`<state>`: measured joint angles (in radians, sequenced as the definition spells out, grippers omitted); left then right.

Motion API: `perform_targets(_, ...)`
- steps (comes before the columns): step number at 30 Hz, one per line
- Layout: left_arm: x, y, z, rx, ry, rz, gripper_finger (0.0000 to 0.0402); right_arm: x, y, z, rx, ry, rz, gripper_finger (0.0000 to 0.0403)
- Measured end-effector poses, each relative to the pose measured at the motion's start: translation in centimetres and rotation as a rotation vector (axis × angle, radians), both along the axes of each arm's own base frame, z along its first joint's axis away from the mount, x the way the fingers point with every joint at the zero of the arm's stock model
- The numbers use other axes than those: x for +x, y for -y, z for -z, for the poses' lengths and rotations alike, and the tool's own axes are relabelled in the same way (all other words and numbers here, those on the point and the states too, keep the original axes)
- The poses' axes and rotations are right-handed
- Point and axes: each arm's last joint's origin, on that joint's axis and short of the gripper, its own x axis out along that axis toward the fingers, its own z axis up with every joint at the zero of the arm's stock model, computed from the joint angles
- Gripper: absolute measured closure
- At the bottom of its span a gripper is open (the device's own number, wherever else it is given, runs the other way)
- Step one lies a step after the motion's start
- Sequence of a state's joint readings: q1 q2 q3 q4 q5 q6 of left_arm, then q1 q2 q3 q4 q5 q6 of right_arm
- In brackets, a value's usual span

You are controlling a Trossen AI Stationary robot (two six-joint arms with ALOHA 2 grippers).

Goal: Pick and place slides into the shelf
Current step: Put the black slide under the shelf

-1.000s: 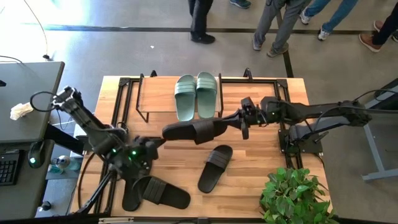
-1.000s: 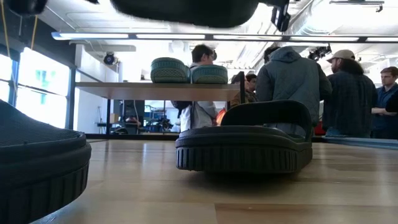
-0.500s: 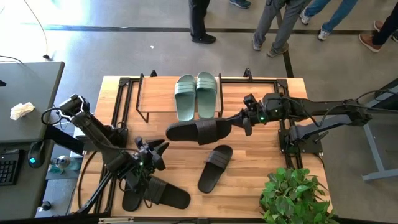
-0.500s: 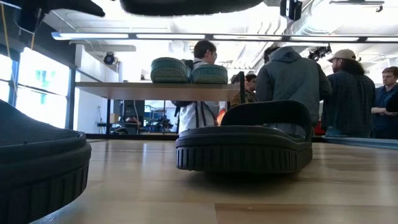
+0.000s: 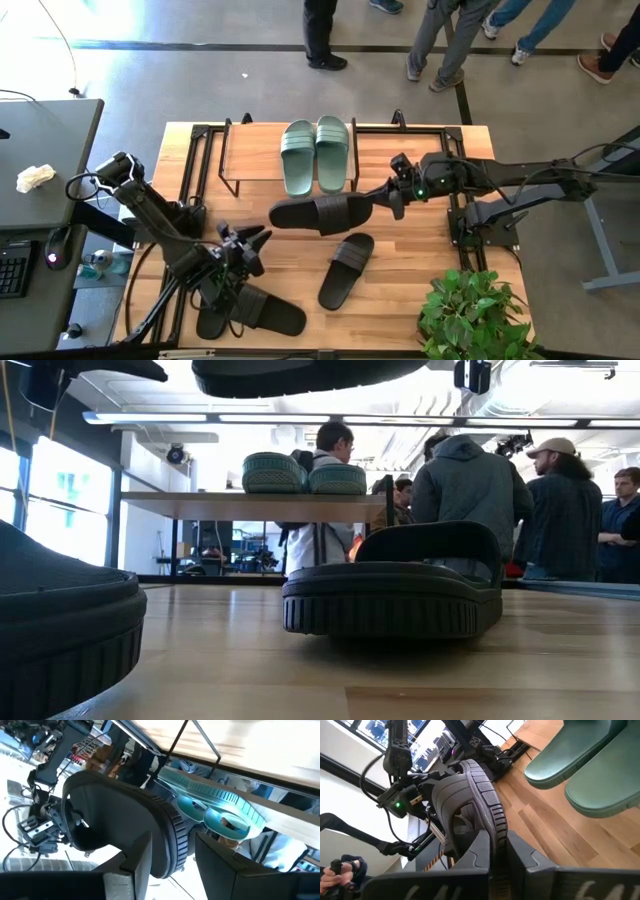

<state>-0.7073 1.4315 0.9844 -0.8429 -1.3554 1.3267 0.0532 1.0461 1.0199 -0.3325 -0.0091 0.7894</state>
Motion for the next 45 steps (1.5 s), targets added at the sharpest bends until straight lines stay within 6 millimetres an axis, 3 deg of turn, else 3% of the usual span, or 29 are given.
perform_targets(9, 0.2, 0.2, 0.1, -0.054, -0.014, 0.017, 0.0265, 1.1, -0.2, 0.9, 0.034, -0.041, -0.051, 0.0401)
perform_targets(35, 1.2, 1.0, -0.2, -0.256, 0.061, 0.054, 0.0266, 1.7, -0.6, 0.8, 0.139, -0.011, -0.148, 0.0401)
perform_targets(45, 2.4, -0.6, 0.0, -0.329, 0.026, 0.010, 0.0270, 2.3, -0.7, 1.0, 0.162, -0.010, -0.173, 0.0402)
